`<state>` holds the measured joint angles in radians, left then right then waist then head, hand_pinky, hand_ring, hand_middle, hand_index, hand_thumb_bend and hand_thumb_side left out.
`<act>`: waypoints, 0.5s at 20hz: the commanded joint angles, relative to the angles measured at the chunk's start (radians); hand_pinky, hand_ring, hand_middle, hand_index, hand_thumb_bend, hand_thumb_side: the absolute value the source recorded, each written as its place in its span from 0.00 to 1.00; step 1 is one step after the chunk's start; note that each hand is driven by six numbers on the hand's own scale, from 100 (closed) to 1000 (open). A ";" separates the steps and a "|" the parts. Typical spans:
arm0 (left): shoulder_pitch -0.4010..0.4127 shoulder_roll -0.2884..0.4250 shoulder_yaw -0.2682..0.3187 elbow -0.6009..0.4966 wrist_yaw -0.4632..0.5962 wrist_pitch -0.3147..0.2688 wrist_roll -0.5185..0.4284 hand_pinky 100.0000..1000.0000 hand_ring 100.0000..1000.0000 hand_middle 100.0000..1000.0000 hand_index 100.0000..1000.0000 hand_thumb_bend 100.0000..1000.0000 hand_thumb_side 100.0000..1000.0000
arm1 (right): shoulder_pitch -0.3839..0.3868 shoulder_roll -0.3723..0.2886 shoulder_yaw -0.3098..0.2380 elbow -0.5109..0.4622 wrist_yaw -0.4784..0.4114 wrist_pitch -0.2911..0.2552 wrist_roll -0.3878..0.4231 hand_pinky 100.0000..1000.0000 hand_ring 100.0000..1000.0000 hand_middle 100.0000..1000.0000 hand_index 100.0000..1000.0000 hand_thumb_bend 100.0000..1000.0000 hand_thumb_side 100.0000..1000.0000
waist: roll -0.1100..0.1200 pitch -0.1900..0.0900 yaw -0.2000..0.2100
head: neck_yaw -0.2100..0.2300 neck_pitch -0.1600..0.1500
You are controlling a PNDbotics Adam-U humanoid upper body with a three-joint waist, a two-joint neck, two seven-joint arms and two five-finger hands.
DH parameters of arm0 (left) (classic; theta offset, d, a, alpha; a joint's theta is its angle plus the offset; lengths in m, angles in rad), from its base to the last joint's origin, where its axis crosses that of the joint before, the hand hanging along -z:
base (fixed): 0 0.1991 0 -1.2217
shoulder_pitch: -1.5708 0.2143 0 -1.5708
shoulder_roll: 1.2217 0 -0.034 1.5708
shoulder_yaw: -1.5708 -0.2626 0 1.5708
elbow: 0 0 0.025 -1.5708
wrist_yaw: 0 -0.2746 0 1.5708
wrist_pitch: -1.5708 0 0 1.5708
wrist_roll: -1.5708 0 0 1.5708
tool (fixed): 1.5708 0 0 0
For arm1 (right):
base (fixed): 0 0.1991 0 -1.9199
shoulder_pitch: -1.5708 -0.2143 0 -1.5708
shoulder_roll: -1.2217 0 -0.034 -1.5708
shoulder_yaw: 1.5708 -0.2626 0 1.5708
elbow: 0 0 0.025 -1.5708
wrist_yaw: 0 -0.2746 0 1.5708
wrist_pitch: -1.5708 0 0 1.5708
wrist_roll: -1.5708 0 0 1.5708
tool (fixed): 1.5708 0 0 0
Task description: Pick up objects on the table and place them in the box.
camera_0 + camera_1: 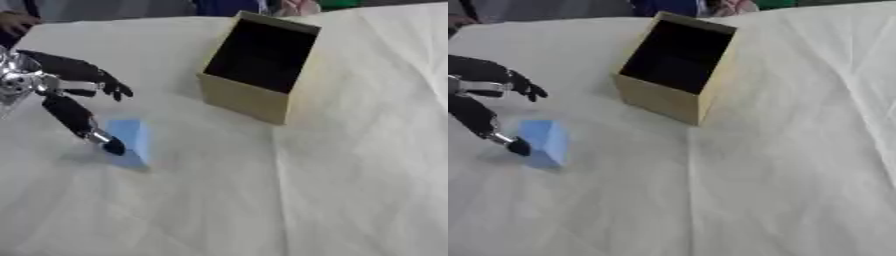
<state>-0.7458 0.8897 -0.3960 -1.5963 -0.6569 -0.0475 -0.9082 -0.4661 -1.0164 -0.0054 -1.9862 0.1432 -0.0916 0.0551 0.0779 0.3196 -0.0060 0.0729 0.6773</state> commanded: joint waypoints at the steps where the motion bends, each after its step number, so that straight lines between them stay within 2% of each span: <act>1: -0.015 0.015 -0.003 -0.005 -0.021 0.002 0.001 0.91 0.85 0.77 0.99 0.86 0.87 | -0.007 -0.020 -0.012 -0.014 -0.006 0.004 -0.004 0.79 0.84 0.83 0.92 0.10 1.00 | -0.002 -0.022 0.000 | 0.005 0.012; 10: -0.009 0.000 -0.031 0.041 -0.079 -0.028 0.001 0.91 0.80 0.71 0.95 0.85 0.86 | -0.004 -0.015 -0.014 -0.014 -0.007 0.006 -0.007 0.79 0.84 0.83 0.92 0.10 1.00 | 0.000 -0.019 -0.004 | 0.007 0.012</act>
<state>-0.7459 0.8693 -0.4316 -1.5570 -0.7296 -0.0676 -0.9078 -0.4620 -1.0089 -0.0054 -1.9862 0.1420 -0.0875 0.0513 0.0805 0.3196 -0.0098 0.0773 0.6775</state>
